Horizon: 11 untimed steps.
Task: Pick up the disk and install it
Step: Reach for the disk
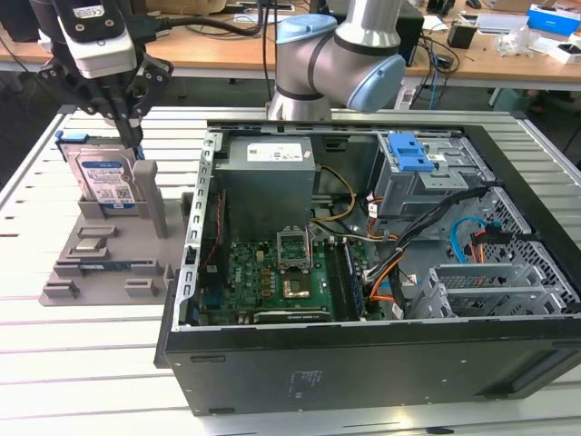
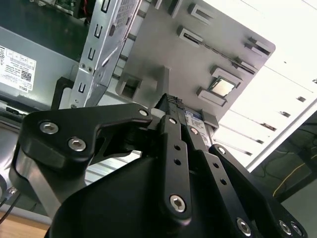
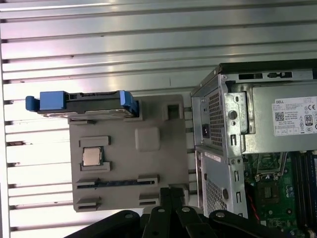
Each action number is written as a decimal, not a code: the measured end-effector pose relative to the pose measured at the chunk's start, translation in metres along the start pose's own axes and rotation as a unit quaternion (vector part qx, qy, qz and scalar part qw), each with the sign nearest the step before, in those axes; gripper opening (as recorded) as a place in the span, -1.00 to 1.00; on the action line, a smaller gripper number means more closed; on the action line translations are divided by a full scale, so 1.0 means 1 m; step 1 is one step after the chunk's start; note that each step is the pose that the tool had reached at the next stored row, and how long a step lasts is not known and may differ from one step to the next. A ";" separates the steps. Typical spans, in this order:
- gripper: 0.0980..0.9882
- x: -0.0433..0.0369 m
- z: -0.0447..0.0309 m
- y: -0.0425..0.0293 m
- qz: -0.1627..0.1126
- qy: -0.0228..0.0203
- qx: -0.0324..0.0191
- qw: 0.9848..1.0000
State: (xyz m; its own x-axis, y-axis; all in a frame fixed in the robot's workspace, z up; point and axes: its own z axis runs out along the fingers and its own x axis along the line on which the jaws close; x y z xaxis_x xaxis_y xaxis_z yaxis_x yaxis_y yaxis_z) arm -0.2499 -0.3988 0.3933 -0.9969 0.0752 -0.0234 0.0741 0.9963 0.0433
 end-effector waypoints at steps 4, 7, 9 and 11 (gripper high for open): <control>-0.98 0.0058 -0.0001 -0.0004 0.000 0.000 0.000 1.000; -0.98 0.0105 -0.0002 -0.0008 0.000 0.000 0.000 1.000; -0.98 0.0136 -0.0003 -0.0010 0.000 0.000 0.000 1.000; -0.98 0.0174 -0.0004 -0.0013 0.000 0.000 0.000 1.000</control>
State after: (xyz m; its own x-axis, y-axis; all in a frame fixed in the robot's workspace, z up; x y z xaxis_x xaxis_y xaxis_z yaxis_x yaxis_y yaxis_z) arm -0.2673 -0.3988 0.3932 -0.9969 0.0753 -0.0234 0.0742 0.9963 0.0434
